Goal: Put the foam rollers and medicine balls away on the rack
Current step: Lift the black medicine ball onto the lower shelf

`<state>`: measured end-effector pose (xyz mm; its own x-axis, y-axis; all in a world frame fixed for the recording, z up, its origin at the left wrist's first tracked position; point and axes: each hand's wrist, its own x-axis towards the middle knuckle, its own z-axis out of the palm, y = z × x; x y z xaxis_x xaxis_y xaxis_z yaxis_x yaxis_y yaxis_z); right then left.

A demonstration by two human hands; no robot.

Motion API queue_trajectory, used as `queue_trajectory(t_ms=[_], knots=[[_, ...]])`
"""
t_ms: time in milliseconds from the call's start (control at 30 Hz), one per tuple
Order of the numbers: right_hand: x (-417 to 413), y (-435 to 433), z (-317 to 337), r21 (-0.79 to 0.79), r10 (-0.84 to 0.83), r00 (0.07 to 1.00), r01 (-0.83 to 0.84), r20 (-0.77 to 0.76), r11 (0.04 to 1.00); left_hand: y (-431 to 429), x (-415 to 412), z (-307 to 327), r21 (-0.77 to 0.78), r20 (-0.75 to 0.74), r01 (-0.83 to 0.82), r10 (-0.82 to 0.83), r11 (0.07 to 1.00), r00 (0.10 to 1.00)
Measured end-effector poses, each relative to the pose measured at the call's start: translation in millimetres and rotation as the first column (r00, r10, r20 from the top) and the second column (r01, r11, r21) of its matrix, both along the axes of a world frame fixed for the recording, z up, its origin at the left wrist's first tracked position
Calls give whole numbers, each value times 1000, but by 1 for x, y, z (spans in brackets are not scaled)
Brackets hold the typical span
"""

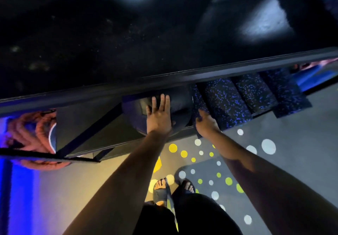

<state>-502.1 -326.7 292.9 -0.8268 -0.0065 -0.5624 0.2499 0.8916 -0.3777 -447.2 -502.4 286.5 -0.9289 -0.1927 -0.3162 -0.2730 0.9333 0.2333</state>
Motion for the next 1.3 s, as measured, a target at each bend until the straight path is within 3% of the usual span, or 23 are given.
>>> queue_trajectory(t_ms=[167, 400, 600, 733, 800, 900, 967, 1033, 1100, 1167, 1233, 1300], knots=[[-14, 21, 12, -21, -53, 998, 52, -30, 998, 16, -28, -3, -106, 14, 56, -55, 993, 998], [-9, 85, 43, -124, -275, 961, 269, -32, 955, 61, -90, 2, -244, 98, 129, -108, 961, 989], [-7, 125, 62, -119, -284, 958, 278, -44, 953, 107, -122, 2, -300, 231, 193, -126, 934, 965], [-4, 143, 62, -112, -309, 950, 302, -50, 947, 103, -117, 4, -302, 204, 205, -147, 931, 968], [-1, 146, 65, -117, -281, 959, 275, -36, 954, 91, -105, 14, -254, 144, 243, -211, 936, 967], [0, 138, 67, -142, -237, 971, 231, -24, 962, 63, -86, 34, 20, -15, 190, -190, 982, 982], [-3, 124, 62, -148, -169, 985, 164, -21, 975, 40, -67, 40, 173, -190, 100, -66, 980, 980], [-9, 106, 55, -157, -93, 996, 90, -8, 983, 17, -43, 37, 227, -305, -85, 154, 970, 940], [-13, 87, 49, -169, -42, 999, 42, 2, 985, -4, -23, 29, 274, -246, -278, 347, 921, 905], [-13, 68, 45, -178, -3, 1000, 2, -3, 984, -19, -12, 18, 351, -55, -414, 460, 840, 886], [-12, 52, 39, -175, 28, 1000, -30, -14, 984, -27, -8, 8, 434, 133, -473, 464, 767, 876], [-13, 40, 31, -170, 58, 998, -63, -34, 983, -25, -10, -2, 482, 169, -470, 449, 739, 878]])
